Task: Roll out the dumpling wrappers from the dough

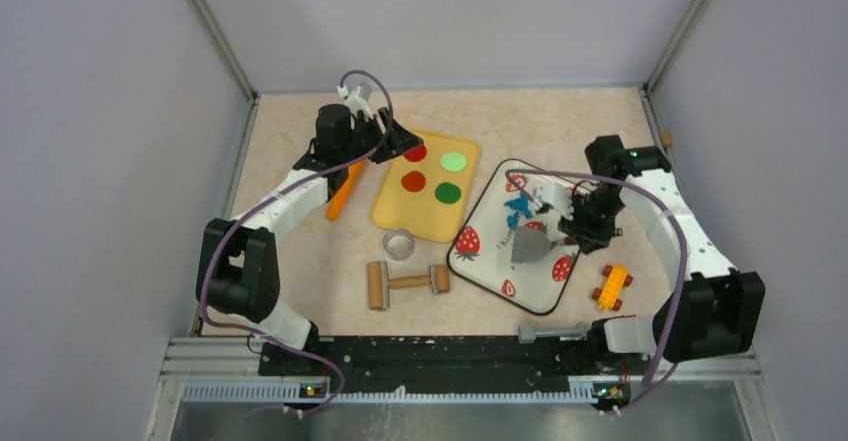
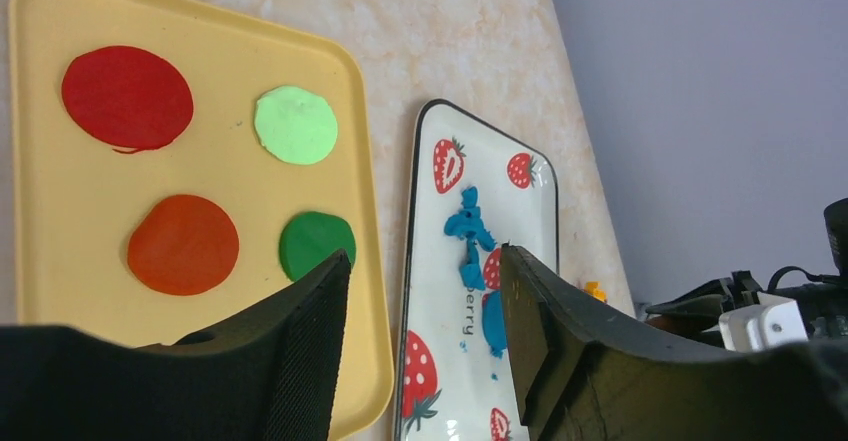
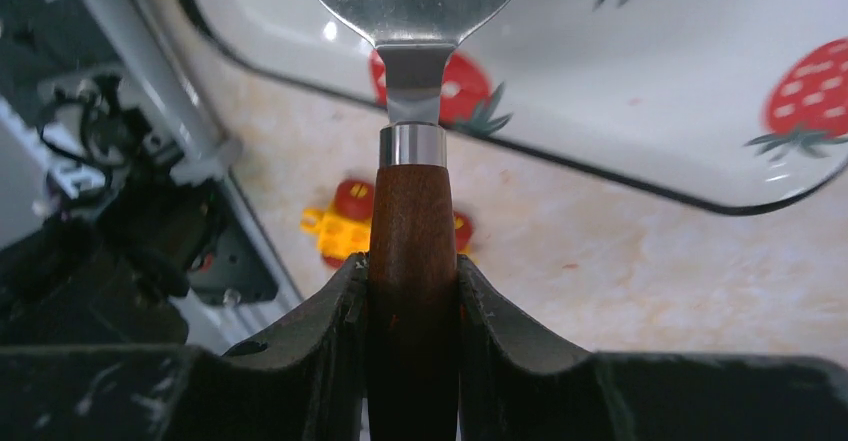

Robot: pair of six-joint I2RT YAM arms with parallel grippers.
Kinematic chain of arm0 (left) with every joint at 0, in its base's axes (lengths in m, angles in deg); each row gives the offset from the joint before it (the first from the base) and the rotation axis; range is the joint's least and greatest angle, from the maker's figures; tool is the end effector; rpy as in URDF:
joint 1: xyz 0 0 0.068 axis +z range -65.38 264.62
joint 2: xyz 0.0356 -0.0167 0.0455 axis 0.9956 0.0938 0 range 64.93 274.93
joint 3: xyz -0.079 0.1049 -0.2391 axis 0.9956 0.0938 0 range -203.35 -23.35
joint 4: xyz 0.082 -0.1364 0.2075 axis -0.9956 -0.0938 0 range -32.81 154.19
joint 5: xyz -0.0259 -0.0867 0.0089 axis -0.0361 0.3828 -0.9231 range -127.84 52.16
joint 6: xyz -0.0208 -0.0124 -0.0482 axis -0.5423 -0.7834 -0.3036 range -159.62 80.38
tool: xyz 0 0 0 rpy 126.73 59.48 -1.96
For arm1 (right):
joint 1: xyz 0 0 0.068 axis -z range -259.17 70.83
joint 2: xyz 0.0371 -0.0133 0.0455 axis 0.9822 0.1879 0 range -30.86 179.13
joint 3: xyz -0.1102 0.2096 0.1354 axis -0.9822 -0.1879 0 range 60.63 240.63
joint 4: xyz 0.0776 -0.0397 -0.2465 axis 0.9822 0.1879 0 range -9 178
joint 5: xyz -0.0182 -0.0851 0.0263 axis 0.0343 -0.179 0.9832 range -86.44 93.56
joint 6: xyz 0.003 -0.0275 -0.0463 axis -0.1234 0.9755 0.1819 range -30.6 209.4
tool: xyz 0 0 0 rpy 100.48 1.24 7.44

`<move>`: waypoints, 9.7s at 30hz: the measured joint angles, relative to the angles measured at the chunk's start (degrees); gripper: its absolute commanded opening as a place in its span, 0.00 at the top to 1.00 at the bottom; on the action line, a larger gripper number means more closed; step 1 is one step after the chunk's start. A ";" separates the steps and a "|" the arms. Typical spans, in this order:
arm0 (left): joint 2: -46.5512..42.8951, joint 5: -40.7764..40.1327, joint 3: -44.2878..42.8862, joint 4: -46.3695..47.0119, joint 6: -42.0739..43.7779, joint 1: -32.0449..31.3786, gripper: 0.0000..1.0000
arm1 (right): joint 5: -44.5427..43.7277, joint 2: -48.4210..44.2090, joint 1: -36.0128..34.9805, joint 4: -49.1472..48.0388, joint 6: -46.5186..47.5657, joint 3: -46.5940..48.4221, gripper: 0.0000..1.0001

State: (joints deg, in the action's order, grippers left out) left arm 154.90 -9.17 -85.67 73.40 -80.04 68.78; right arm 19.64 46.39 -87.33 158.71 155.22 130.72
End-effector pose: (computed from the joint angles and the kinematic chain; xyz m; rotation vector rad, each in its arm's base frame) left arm 0.3461 -0.1160 0.2836 -0.0653 2.0162 -1.1212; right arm 0.2184 0.0412 0.2921 -1.7679 2.3163 0.2978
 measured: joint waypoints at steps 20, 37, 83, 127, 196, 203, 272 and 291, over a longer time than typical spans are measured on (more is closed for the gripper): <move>7.04 2.82 -2.16 -14.32 19.43 -11.98 0.44 | -15.56 0.72 9.49 -1.95 6.60 -9.77 1.00; 11.61 3.39 -4.46 -15.93 25.38 -15.58 0.45 | -18.10 4.37 9.49 -6.75 6.01 -9.73 1.00; 20.90 1.07 -8.94 -17.25 27.32 -18.60 0.49 | -23.17 6.16 1.92 -11.04 10.69 -11.45 1.00; 24.35 -0.66 -10.97 -16.92 28.65 -19.58 0.49 | -20.04 7.69 -5.51 -15.32 7.06 -13.11 1.00; 12.24 18.71 9.86 9.75 -9.99 8.11 0.39 | -22.18 47.89 -34.38 7.43 -16.00 46.58 1.00; 18.27 23.91 7.32 16.61 -18.08 5.38 0.40 | -23.85 49.40 -34.47 7.58 -18.01 46.80 1.00; 15.06 17.77 11.47 21.84 -24.09 3.02 0.38 | -29.22 49.22 -36.79 7.78 -28.55 46.07 1.00; 5.16 12.22 15.58 11.13 -17.35 15.32 0.35 | -42.49 48.85 -42.36 8.28 -21.86 49.18 1.00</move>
State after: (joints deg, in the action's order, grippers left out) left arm 160.06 3.05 -70.09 84.53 -97.40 84.10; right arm -22.85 95.24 -129.69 166.99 133.36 179.90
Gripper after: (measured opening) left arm 0.641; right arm 0.300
